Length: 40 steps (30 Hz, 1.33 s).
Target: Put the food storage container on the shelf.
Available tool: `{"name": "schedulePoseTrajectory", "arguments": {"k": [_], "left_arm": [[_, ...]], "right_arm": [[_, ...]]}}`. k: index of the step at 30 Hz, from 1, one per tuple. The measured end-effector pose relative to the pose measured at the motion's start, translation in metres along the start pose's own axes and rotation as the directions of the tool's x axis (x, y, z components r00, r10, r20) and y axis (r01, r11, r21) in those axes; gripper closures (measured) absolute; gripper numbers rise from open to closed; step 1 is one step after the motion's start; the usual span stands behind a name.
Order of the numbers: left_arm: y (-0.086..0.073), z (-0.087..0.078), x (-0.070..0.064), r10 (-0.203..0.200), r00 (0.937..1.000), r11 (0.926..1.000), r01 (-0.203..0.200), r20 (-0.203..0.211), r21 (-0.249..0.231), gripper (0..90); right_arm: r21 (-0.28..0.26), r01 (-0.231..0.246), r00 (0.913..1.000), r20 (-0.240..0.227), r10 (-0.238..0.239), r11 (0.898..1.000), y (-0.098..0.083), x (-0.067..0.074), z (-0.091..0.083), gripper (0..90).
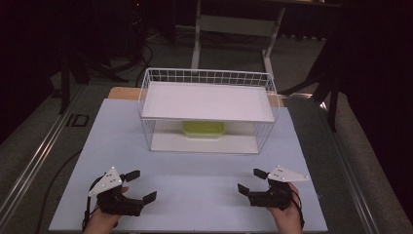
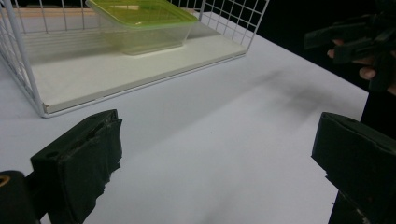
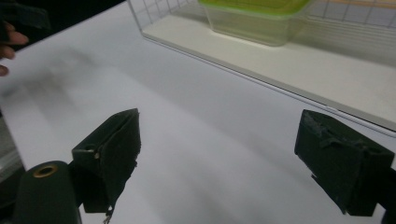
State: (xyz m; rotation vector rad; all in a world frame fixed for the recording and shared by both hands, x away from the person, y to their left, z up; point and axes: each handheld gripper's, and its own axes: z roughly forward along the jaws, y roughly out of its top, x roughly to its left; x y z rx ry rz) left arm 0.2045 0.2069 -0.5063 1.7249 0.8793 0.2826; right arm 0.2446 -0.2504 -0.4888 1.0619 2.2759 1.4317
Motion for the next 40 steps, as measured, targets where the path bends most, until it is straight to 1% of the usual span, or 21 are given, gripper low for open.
{"name": "schedulePoseTrajectory", "arguments": {"k": [1,3,5,6,7,8,9,10,11,13,16,18,20,21,22,23,27,29,31,33,40], "left_arm": [[0.0,0.001,0.001,0.001,1.0,1.0,-0.001,-0.001,0.006,2.5],[-0.001,0.002,0.001,0.001,1.0,1.0,-0.001,0.001,0.003,2.5],[-0.001,0.002,0.001,0.012,0.9999,0.9999,-0.012,-0.007,0.002,2.5],[-0.002,0.002,0.001,0.017,0.9998,0.9999,-0.017,-0.007,0.001,2.5],[-0.002,0.002,0.001,0.016,0.9998,0.9999,-0.016,-0.007,0.0,2.5],[-0.002,0.002,0.001,0.012,0.9999,0.9999,-0.012,-0.012,-0.002,2.5],[-0.003,0.002,0.002,0.01,0.9999,0.9999,-0.01,-0.012,-0.002,2.5],[-0.003,0.002,0.003,0.005,0.9999,1.0,-0.005,-0.014,0.002,2.5],[-0.005,0.004,0.004,0.004,0.9997,1.0,-0.004,-0.025,0.008,2.5],[-0.006,0.004,0.004,0.0,0.9997,0.9999,0.0,-0.025,0.012,2.5],[-0.006,0.006,0.005,0.006,0.9995,1.0,-0.005,-0.031,0.008,2.5],[-0.006,0.006,0.004,0.02,0.999,0.9997,-0.02,-0.04,0.011,2.5],[-0.006,0.007,0.002,0.027,0.9981,0.9995,-0.026,-0.056,0.016,2.5],[-0.007,0.006,0.002,0.029,0.9973,0.9995,-0.028,-0.068,0.013,2.5],[-0.007,0.006,0.001,0.029,0.9971,0.9995,-0.029,-0.07,0.011,2.5],[-0.007,0.006,0.001,0.026,0.997,0.9997,-0.026,-0.073,0.004,2.5],[-0.007,0.004,0.001,0.024,0.9962,0.9997,-0.025,-0.083,-0.004,2.5],[-0.007,0.004,0.0,0.017,0.9965,0.9998,-0.018,-0.082,-0.011,2.5],[-0.007,0.003,0.0,0.022,0.9964,0.9996,-0.023,-0.082,-0.012,2.5],[-0.007,0.003,0.0,0.019,0.9967,0.9996,-0.02,-0.08,-0.019,2.5],[-0.007,0.003,0.0,0.013,0.9974,0.9999,-0.013,-0.071,-0.008,2.5]], "right_arm": [[0.003,0.01,0.9999,0.011,-0.01,1.0,-0.001,-0.003,0.001,14.5],[0.002,0.011,0.9998,0.013,-0.011,1.0,-0.001,-0.004,0.001,14.5],[0.002,0.029,0.9993,0.023,-0.029,1.0,-0.003,-0.008,0.002,14.6],[0.002,0.029,0.9993,0.023,-0.029,1.0,-0.003,-0.008,0.002,14.6],[0.007,0.037,0.9991,0.022,-0.037,0.999,-0.004,-0.01,0.003,14.7],[0.012,0.033,0.9992,0.02,-0.033,0.999,-0.006,-0.013,0.005,15.2],[0.012,0.033,0.9992,0.02,-0.033,0.999,-0.006,-0.013,0.005,15.2],[0.024,0.037,0.9991,0.019,-0.038,0.999,-0.008,-0.014,0.007,15.2],[0.03,0.038,0.9991,0.019,-0.039,0.999,-0.009,-0.014,0.009,15.2],[0.033,0.032,0.9994,0.014,-0.033,0.999,-0.009,-0.015,0.01,15.2],[0.034,0.028,0.9996,0.007,-0.028,0.999,-0.011,-0.016,0.013,15.1],[0.031,0.024,0.9997,-0.002,-0.024,0.999,-0.011,-0.016,0.013,15.1],[0.023,0.02,0.9997,-0.011,-0.02,1.0,-0.009,-0.016,0.013,15.1],[0.019,0.028,0.9996,-0.008,-0.028,0.999,-0.008,-0.016,0.012,15.1],[0.016,0.043,0.9991,0.0,-0.043,0.999,-0.008,-0.016,0.011,15.1],[0.013,0.045,0.999,0.002,-0.045,0.999,-0.007,-0.015,0.011,15.1],[-0.003,0.036,0.9993,0.008,-0.036,0.999,-0.007,-0.018,0.007,15.1],[-0.006,0.03,0.9995,0.009,-0.03,1.0,-0.007,-0.019,0.006,15.1],[-0.003,0.032,0.9994,0.01,-0.032,0.999,-0.006,-0.02,0.006,15.1],[-0.014,0.03,0.9995,0.007,-0.03,0.999,-0.005,-0.021,0.004,15.1],[-0.01,0.02,0.9997,0.015,-0.02,1.0,-0.006,-0.023,0.003,15.1]]}}
